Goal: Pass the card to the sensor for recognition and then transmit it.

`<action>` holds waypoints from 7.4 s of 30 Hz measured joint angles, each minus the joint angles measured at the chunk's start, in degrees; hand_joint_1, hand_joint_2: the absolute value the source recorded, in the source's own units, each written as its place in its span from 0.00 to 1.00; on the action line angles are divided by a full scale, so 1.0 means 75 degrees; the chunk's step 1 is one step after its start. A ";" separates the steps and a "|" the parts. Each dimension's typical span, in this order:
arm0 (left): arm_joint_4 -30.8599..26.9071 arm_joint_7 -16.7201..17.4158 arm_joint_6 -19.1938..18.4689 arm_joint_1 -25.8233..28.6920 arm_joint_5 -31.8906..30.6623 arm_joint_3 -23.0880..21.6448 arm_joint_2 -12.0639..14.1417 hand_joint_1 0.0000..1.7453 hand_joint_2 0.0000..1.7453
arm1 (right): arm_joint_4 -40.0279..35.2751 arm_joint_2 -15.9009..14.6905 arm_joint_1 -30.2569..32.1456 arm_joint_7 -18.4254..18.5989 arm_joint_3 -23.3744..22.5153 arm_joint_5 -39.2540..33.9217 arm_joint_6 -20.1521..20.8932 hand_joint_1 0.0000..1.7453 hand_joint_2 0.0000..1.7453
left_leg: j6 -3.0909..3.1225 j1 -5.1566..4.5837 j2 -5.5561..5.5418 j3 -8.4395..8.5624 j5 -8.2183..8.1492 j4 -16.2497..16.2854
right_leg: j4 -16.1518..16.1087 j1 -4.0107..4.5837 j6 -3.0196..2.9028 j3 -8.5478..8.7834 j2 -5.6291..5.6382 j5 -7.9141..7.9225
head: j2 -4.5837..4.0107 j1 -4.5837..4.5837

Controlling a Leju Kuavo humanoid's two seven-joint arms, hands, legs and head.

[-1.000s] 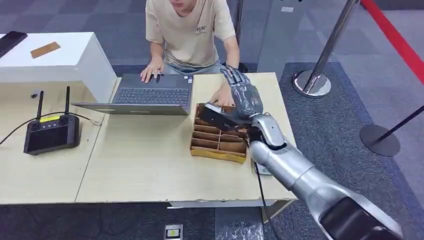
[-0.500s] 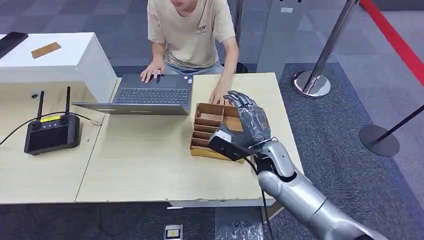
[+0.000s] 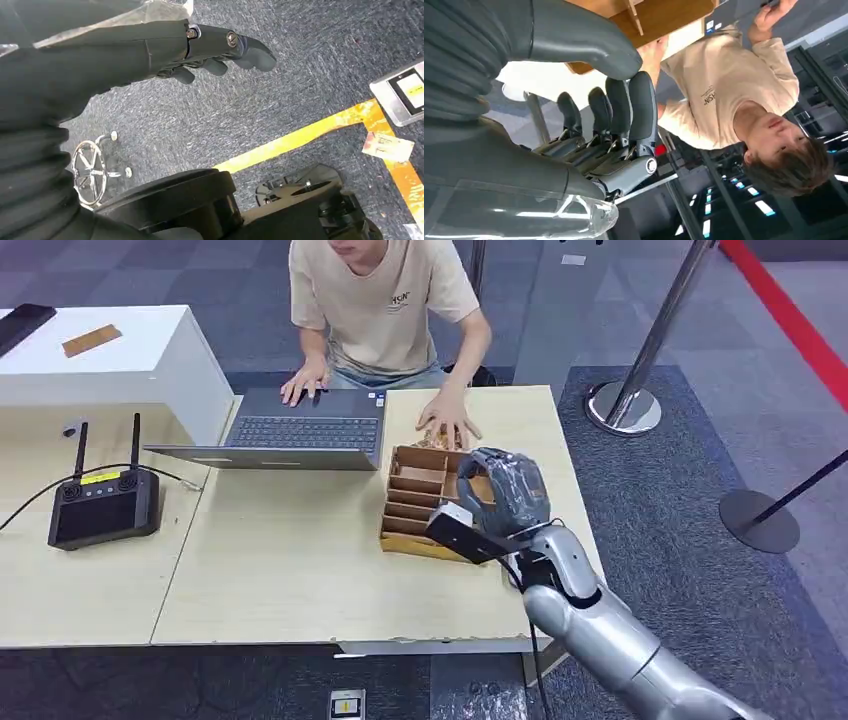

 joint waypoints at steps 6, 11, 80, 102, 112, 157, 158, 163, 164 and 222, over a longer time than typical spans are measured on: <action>0.0000 0.0003 0.0000 -0.0005 -0.0023 0.0000 0.0000 0.00 1.00 | 0.0277 0.0009 0.0008 -0.0029 0.0000 -0.0003 0.0032 0.43 1.00 | 0.0000 0.0000 0.0000 -0.0001 0.0000 0.0000 | 0.0001 0.0000 0.0000 0.0001 0.0000 0.0000 | 0.0000 0.0000; 0.0000 0.0003 0.0000 -0.0009 -0.0044 0.0000 0.0000 0.00 1.00 | 0.0580 0.0055 0.0011 -0.0052 0.0038 -0.0020 0.0105 0.32 1.00 | 0.0000 0.0000 0.0000 -0.0001 0.0000 0.0000 | 0.0000 0.0000 0.0000 0.0001 0.0000 0.0000 | 0.0000 0.0000; 0.0000 -0.0017 -0.0134 -0.0020 -0.0070 0.0000 -0.0009 0.00 1.00 | 0.2492 0.0632 -0.0029 -0.0186 0.0341 0.0035 -0.0035 0.37 1.00 | 0.0000 0.0000 -0.0001 -0.0002 0.0000 0.0000 | 0.0001 0.0000 0.0000 0.0000 0.0000 0.0000 | 0.0000 0.0003; 0.0000 0.0023 -0.0169 -0.0035 -0.0114 0.0000 -0.0012 0.00 1.00 | 0.2745 0.0632 -0.0350 0.0335 0.0466 0.0947 -0.0114 0.36 1.00 | -0.0001 0.0000 -0.0001 -0.0002 0.0001 0.0000 | 0.0001 0.0000 0.0000 0.0000 0.0000 0.0000 | 0.0000 0.0003; 0.0000 0.0026 -0.0184 -0.0039 -0.0117 0.0000 -0.0012 0.00 1.00 | 0.2815 0.0635 -0.0349 0.0393 0.0525 0.0962 -0.0102 0.54 1.00 | -0.0002 0.0000 -0.0001 -0.0001 0.0001 0.0000 | 0.0001 0.0000 0.0000 0.0001 0.0000 0.0000 | 0.0000 0.0000; 0.0000 -0.0047 -0.0137 -0.0025 -0.0120 0.0000 -0.0015 0.00 1.00 | 0.1630 0.0577 -0.0416 -0.1459 -0.0119 -0.3029 -0.0449 1.00 1.00 | -0.0002 0.0000 0.0000 0.0006 0.0002 0.0001 | 0.0002 0.0000 0.0000 0.0003 0.0000 0.0001 | 0.0000 0.0000; 0.0000 -0.0064 -0.0137 -0.0018 -0.0120 0.0000 -0.0015 0.00 1.00 | 0.1471 0.0554 -0.0414 -0.1650 -0.0204 -0.3476 -0.0446 1.00 1.00 | -0.0002 0.0000 -0.0001 0.0006 0.0002 0.0002 | 0.0002 -0.0001 0.0000 0.0003 0.0000 0.0001 | 0.0000 0.0000; 0.0000 -0.0087 -0.0128 -0.0002 -0.0151 0.0000 -0.0012 0.00 1.00 | 0.0681 0.0388 -0.0324 -0.2501 -0.0723 -0.5384 -0.0209 1.00 1.00 | -0.0002 -0.0001 0.0000 0.0005 0.0002 0.0002 | 0.0002 -0.0001 0.0000 0.0005 0.0000 0.0001 | 0.0000 0.0003; 0.0000 -0.0087 -0.0128 -0.0003 -0.0166 0.0000 -0.0012 0.00 1.00 | 0.0568 0.0376 -0.0302 -0.2638 -0.0799 -0.5699 -0.0075 1.00 1.00 | -0.0002 -0.0001 0.0001 0.0005 0.0002 0.0002 | 0.0001 -0.0001 0.0000 0.0005 0.0000 0.0001 | 0.0000 0.0003; 0.0000 0.0251 -0.0350 -0.0460 -0.1107 -0.0268 -0.0134 0.00 1.00 | 0.5674 0.1530 -0.5084 0.0208 0.1146 -0.2763 -0.0813 1.00 1.00 | -0.0002 0.0002 -0.0010 -0.0003 0.0009 0.0002 | 0.0012 0.0001 0.0000 -0.0006 -0.0006 0.0005 | 0.0000 0.0000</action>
